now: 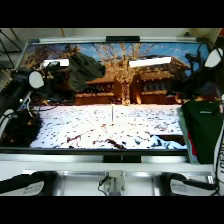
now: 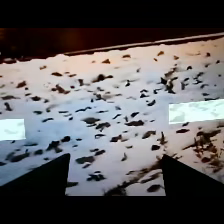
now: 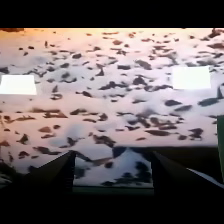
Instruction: Fold the shirts.
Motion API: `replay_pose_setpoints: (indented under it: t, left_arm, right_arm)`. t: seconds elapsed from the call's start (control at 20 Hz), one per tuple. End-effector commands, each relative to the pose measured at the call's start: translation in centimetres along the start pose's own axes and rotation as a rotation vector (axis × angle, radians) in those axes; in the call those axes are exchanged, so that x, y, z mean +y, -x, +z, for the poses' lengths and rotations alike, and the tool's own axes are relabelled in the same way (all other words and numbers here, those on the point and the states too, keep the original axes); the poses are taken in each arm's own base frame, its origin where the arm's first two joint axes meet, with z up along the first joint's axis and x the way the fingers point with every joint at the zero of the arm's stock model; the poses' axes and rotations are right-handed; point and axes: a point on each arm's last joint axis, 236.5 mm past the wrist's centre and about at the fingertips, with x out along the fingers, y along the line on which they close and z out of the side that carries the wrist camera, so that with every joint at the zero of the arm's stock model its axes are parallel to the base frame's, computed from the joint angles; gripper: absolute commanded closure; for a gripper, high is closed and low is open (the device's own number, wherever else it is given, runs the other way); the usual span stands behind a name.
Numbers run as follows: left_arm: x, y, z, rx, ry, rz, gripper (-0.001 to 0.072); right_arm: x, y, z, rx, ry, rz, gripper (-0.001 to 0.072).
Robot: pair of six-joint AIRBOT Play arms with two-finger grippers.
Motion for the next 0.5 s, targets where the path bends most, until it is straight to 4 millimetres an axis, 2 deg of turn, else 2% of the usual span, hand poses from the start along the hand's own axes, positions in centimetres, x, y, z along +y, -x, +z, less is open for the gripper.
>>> replay_pose_setpoints:
  t: [0.0,0.1,0.25,0.35,0.45]
  left_arm:
    - [-0.7,-0.6,3.8,-0.146,0.015,-0.039,0.0053]
    - [-0.4,-1.6,6.0,-0.221,0.066,-0.049,0.01]
    - [1.6,-3.2,10.7,-0.377,0.12,-0.052,0.01]
    - [3.9,-5.4,12.5,-0.375,0.162,-0.031,0.0099]
    - [5.1,-8.1,12.9,-0.308,0.242,-0.061,0.0098]
  right_arm:
    - [0.0,0.0,1.6,-0.066,-0.002,0.003,0.0121]
    - [0.1,0.1,2.5,-0.106,0.004,0.005,0.0121]
    - [0.1,0.3,3.6,-0.154,0.01,0.006,0.0121]
    - [0.3,0.3,4.2,-0.176,0.011,0.009,0.0121]
    - [0.5,0.4,4.5,-0.192,0.009,0.021,0.0121]
